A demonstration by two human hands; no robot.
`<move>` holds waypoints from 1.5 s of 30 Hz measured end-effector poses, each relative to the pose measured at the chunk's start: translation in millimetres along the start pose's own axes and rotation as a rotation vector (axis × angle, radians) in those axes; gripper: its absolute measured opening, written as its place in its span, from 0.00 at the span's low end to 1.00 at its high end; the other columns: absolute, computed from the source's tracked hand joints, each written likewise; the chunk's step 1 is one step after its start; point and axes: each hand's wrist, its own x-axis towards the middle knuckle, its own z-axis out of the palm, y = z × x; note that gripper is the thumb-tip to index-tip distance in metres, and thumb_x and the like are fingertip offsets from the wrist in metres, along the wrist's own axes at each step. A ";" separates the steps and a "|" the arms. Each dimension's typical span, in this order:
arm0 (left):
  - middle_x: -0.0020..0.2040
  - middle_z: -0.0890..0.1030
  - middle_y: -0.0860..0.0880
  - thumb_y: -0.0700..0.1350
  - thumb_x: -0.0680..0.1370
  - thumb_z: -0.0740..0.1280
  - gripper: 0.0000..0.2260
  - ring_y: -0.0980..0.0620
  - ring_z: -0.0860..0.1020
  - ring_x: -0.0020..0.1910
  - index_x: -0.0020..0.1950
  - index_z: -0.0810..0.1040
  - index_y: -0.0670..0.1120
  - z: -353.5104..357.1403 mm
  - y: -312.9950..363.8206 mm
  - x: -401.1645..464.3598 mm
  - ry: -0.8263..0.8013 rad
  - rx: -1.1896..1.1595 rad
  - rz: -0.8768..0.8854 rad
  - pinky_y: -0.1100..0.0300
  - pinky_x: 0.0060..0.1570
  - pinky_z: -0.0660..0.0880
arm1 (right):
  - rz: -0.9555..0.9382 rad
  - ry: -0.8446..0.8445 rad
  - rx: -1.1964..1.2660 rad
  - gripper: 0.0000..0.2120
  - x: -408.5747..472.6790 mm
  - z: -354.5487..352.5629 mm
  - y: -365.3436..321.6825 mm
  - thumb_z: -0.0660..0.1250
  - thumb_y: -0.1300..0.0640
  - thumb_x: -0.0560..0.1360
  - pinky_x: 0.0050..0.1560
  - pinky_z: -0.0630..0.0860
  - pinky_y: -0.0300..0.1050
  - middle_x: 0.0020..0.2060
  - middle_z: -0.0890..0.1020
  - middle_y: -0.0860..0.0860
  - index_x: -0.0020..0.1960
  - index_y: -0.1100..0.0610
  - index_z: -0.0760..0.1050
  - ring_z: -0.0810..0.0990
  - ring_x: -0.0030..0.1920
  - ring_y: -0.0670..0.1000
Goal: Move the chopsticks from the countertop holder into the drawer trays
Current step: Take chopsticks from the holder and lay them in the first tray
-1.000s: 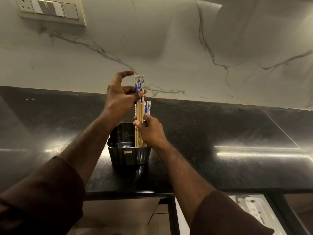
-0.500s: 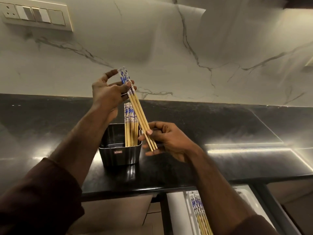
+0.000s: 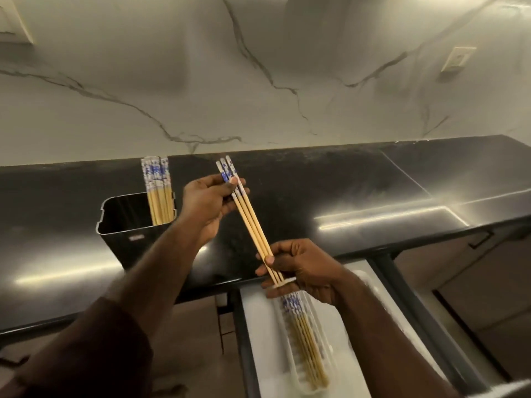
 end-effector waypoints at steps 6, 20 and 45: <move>0.50 0.85 0.39 0.37 0.79 0.65 0.09 0.45 0.85 0.47 0.58 0.78 0.36 53.0 -94.8 -49.0 -0.067 0.025 -0.192 0.54 0.43 0.82 | 0.192 0.104 -0.018 0.09 -68.5 -56.5 67.7 0.63 0.65 0.79 0.46 0.83 0.55 0.48 0.85 0.61 0.56 0.63 0.80 0.85 0.48 0.59; 0.53 0.81 0.32 0.38 0.82 0.60 0.12 0.38 0.81 0.50 0.60 0.77 0.32 77.8 -278.0 -102.4 0.087 0.123 -0.607 0.46 0.50 0.81 | 0.562 0.206 -0.188 0.10 -77.9 -114.3 189.2 0.61 0.68 0.77 0.45 0.82 0.50 0.37 0.84 0.57 0.53 0.68 0.80 0.84 0.36 0.53; 0.54 0.80 0.43 0.41 0.82 0.57 0.09 0.47 0.78 0.51 0.59 0.75 0.43 65.2 -340.0 -57.0 0.159 0.380 -0.738 0.53 0.51 0.71 | 0.622 0.413 -0.243 0.06 32.7 -82.7 256.8 0.68 0.62 0.75 0.35 0.84 0.48 0.38 0.84 0.57 0.52 0.61 0.76 0.86 0.34 0.53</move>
